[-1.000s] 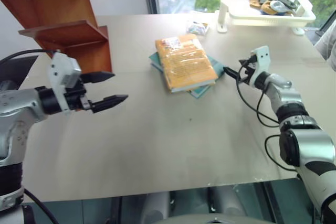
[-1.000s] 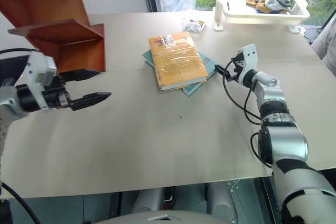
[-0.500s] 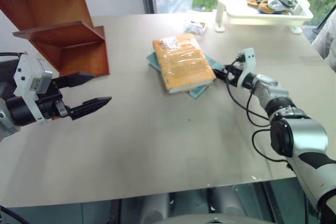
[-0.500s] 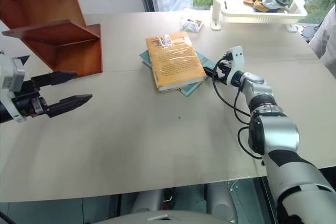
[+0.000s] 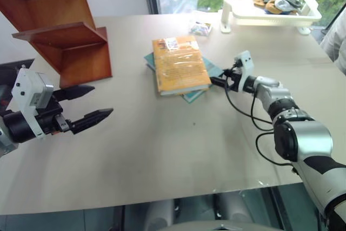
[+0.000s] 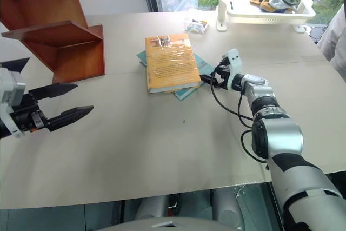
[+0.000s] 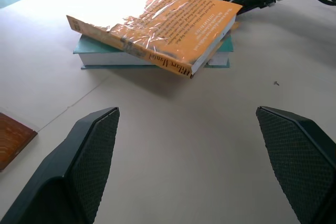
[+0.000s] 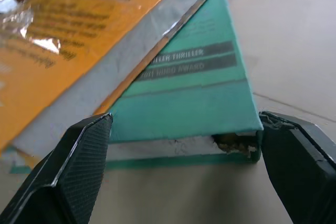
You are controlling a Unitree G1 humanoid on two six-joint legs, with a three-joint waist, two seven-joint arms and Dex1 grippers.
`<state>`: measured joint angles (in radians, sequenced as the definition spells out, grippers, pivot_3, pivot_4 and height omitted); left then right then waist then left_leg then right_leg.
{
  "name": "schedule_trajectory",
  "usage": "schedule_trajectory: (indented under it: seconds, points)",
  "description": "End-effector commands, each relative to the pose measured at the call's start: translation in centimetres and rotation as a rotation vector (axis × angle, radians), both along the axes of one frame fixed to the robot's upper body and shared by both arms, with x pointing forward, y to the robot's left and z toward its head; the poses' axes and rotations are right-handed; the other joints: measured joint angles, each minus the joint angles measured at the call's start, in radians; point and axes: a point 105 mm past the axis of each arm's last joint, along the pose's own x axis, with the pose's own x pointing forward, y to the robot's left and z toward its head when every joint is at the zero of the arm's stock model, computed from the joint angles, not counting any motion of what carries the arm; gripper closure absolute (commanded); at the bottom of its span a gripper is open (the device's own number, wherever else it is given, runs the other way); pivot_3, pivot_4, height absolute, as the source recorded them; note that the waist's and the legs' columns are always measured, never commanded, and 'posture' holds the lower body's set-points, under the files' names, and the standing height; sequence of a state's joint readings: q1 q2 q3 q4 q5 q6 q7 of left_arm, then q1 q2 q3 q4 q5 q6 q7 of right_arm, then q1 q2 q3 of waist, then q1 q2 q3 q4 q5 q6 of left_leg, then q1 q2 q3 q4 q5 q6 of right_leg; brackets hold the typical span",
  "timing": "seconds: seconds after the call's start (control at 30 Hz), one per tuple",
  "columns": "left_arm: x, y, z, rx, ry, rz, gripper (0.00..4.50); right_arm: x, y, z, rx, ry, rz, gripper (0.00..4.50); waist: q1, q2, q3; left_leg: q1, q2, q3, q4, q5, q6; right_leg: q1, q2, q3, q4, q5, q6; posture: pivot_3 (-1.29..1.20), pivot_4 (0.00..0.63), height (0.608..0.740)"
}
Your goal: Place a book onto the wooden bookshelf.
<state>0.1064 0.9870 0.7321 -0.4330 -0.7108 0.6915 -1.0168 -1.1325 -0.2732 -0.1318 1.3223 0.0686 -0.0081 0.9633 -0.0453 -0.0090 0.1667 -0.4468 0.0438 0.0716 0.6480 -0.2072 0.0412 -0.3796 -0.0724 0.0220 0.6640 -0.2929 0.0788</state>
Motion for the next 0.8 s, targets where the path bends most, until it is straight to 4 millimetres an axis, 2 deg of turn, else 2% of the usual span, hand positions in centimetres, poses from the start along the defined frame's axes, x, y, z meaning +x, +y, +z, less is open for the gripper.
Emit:
schedule_trajectory:
  seconds: [0.03,0.3,0.53,0.67,0.8]
  points:
    - [-0.4,-0.2,0.8,0.015,-0.043,-0.002,0.1,-0.5,0.4,0.1,-0.047,-0.049,0.075,0.0,0.0,0.0,0.0,0.0,0.0,0.0,0.0,0.0,0.0,0.0,0.0,0.0,0.0,0.0,0.0,0.0,0.15,0.74]
    - [-0.1,-0.2,0.5,0.017,-0.031,-0.004,0.1,-1.5,1.3,0.3,-0.068,-0.092,0.2,0.0,-0.001,0.0,0.0,0.0,-0.001,0.0,0.0,0.0,0.0,0.0,0.0,0.0,0.0,0.0,0.0,0.0,0.15,0.74]
    - [0.3,-0.2,0.3,0.022,-0.024,-0.009,0.1,-3.5,2.0,-0.1,-0.064,-0.102,0.382,0.0,0.0,0.0,0.0,0.0,-0.001,0.0,0.0,0.0,0.0,0.0,0.0,0.0,0.0,0.0,0.0,0.0,0.15,0.74]
    - [0.7,-0.4,0.4,0.025,-0.023,-0.022,0.1,-4.5,3.1,-0.6,-0.085,-0.13,0.473,0.0,0.0,0.0,0.0,0.0,-0.002,0.0,0.0,0.0,0.0,0.0,0.0,0.0,0.0,0.0,0.0,0.0,0.15,0.74]
    - [1.0,-0.4,0.4,0.026,-0.023,-0.03,0.1,-4.3,3.6,-0.9,-0.097,-0.159,0.435,0.0,-0.001,0.0,0.0,0.0,-0.001,0.0,0.0,0.0,-0.001,0.0,0.0,0.0,0.001,0.0,0.0,0.0,0.15,0.74]
